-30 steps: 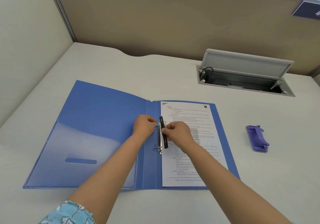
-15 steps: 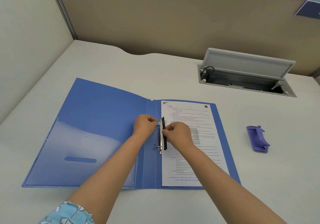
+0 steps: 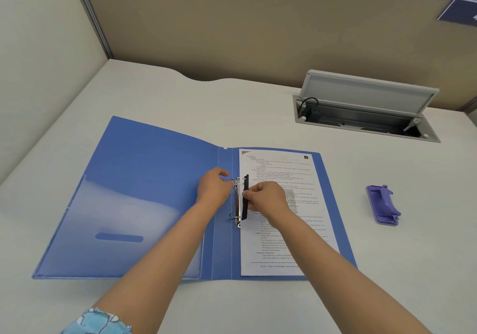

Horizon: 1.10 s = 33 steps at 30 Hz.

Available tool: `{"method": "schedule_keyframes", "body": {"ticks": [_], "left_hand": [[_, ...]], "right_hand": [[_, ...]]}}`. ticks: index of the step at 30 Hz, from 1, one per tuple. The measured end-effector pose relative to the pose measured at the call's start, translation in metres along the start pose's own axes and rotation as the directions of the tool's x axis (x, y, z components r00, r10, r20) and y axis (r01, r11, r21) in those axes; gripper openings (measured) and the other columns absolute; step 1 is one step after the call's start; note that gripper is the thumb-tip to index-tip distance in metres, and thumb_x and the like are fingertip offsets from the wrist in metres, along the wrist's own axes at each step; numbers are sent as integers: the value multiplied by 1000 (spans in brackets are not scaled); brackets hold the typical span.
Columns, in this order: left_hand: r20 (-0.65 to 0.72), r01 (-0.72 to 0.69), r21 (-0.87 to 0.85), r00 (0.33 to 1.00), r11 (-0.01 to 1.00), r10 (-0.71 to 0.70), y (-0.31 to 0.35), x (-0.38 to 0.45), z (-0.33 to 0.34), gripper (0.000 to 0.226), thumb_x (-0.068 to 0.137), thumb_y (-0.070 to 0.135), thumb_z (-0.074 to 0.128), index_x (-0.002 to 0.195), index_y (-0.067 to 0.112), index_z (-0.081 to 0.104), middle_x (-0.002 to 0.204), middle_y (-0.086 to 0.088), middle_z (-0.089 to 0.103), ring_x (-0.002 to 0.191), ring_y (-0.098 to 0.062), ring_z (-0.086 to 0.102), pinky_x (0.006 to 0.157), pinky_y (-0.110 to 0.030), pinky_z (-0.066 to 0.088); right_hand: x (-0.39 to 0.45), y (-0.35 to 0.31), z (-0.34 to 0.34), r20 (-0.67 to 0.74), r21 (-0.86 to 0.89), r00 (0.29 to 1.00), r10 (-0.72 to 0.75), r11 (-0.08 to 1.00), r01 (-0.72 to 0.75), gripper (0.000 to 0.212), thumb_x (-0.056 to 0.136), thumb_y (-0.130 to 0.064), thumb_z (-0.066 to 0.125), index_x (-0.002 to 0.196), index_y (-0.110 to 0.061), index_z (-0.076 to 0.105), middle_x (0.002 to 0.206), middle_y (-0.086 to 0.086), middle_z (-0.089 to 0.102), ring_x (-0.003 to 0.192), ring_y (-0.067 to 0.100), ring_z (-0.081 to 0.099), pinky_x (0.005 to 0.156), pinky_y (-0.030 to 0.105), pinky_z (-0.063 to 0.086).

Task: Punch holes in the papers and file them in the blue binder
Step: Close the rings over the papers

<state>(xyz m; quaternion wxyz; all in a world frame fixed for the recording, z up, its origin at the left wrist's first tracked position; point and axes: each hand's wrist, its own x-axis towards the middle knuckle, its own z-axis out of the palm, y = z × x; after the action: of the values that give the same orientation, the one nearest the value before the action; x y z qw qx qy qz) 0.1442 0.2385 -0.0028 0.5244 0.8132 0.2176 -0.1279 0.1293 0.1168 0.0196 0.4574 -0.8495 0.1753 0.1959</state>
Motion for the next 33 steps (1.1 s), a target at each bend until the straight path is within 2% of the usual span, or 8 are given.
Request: {"method": "schedule_keyframes", "body": {"ticks": [5,8,11,15,22,27,30,33], "left_hand": [[54,55,13,997,998,-55,-6,-18,0,28,75,15,67,94,21,47,96,-16,67,91,-34,67,82,-47,56],[151,119,-7,982,993,-117,-9,-25,1,38,74,11,72,101,20,46,99,-13,63,85,-28,64,83,-41,55],[230,157,-26,962,987,-147,-11,-28,3,43,74,4,72,106,18,46,90,-7,59,73,-19,59,70,-31,52],[260,164,-39,954,986,-149,-10,-29,5,45,75,0,71,110,16,48,92,-8,60,64,-12,55,55,-23,46],[269,158,-45,953,986,-140,-10,-29,5,43,75,0,72,109,15,51,101,-12,61,69,-15,57,56,-22,46],[259,140,-38,958,989,-126,-10,-27,6,33,75,0,72,99,14,55,91,-10,62,64,-13,57,53,-21,46],[250,140,-31,960,990,-128,-12,-27,7,31,75,0,72,98,14,56,93,-13,63,66,-15,59,56,-23,48],[209,126,-25,971,992,-118,-13,-25,8,29,72,0,72,92,15,57,91,-13,63,68,-19,59,65,-29,53]], "right_hand": [[-2,0,0,28,-1,1000,14,1000,-14,7,79,-8,70,84,-4,65,75,10,66,68,24,66,83,42,58],[-4,0,1,24,-51,1000,12,999,-11,7,75,-6,70,75,-9,64,79,13,70,76,27,70,82,42,58],[-4,0,-1,3,-103,1000,0,995,0,22,74,-4,66,58,-17,57,75,12,68,76,27,68,82,44,57],[-5,-1,-4,22,-129,1000,-13,992,16,23,75,-4,65,59,-19,56,75,11,67,82,31,69,83,44,57],[-1,3,-2,4,-154,1000,-25,988,25,27,77,-8,66,59,-24,53,83,11,70,90,31,69,84,43,56],[2,13,0,13,-136,1000,-25,990,27,7,78,-11,69,80,-16,64,96,15,73,93,30,69,87,43,55],[4,17,2,13,-127,1000,-22,992,23,17,79,-12,69,95,-8,70,100,14,72,96,28,68,90,42,53],[6,19,5,4,-121,1000,-28,992,28,21,78,-12,70,98,-5,70,99,15,73,96,29,68,90,42,53]]}}
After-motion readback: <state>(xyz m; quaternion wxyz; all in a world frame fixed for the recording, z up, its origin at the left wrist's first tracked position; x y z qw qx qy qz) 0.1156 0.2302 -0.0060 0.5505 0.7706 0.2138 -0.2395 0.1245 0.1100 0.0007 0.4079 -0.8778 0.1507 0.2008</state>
